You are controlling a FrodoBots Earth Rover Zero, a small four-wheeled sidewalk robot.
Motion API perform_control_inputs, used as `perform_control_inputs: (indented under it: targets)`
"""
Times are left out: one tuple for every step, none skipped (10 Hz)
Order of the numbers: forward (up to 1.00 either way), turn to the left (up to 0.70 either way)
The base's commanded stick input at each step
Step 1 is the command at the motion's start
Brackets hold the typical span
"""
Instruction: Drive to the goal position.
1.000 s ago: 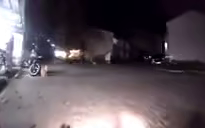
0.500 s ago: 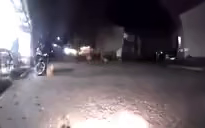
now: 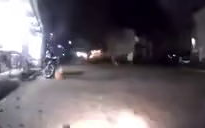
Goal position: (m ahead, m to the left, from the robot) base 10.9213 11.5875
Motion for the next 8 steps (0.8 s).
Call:
perform_control_inputs:
  targets:
    - [1.00,0.00]
    - [1.00,0.00]
    - [1.00,0.00]
    - [1.00,0.00]
    - [1.00,0.00]
    - [1.00,0.00]
    - [1.00,0.00]
    - [1.00,0.00]
